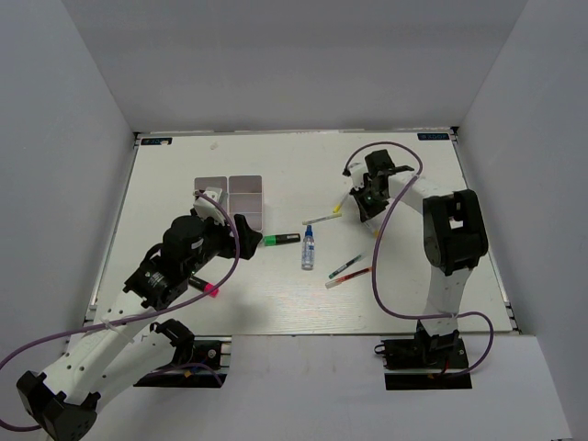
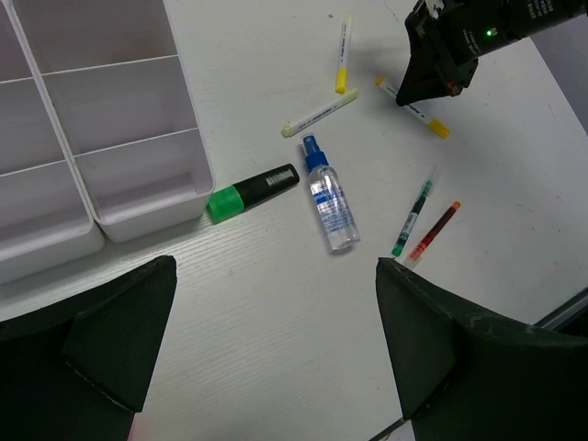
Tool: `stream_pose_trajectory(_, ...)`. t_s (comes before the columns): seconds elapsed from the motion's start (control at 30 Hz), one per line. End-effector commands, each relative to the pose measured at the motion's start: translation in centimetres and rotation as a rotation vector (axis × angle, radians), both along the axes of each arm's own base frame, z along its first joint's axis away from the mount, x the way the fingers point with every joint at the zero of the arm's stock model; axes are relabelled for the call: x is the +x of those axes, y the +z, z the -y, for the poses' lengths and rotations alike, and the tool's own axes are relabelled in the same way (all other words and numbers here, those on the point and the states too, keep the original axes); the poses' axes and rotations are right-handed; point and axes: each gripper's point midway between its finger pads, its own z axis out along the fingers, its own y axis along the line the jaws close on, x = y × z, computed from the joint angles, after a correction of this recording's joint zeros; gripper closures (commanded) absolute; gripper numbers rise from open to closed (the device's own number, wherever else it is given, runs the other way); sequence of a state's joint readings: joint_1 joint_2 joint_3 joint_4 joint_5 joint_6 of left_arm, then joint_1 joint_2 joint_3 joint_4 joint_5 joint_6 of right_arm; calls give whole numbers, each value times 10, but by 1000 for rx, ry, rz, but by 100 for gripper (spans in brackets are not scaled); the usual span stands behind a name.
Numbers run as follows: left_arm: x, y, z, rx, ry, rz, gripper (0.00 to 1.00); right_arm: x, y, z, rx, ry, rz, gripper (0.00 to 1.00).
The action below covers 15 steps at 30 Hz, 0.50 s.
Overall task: Sort the stationery into containers
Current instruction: Pick up the pen from the center of the board.
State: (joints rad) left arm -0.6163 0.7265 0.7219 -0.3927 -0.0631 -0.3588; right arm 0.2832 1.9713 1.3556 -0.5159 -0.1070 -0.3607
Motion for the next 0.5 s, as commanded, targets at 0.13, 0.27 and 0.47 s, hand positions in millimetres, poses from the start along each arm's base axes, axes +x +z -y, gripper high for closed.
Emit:
stream_pose_trajectory(0.13, 1, 2, -5, 9, 18, 11, 1, -7, 75, -30, 121, 125, 90, 100)
stream_pose_trajectory(0.27, 2, 5, -9, 7, 37, 26, 1, -3, 147, -74, 247, 269, 195, 100)
stream_pose_trajectory(0.47, -2, 24, -22, -28, 83, 99, 1, -7, 222, -161, 435, 527, 310, 100)
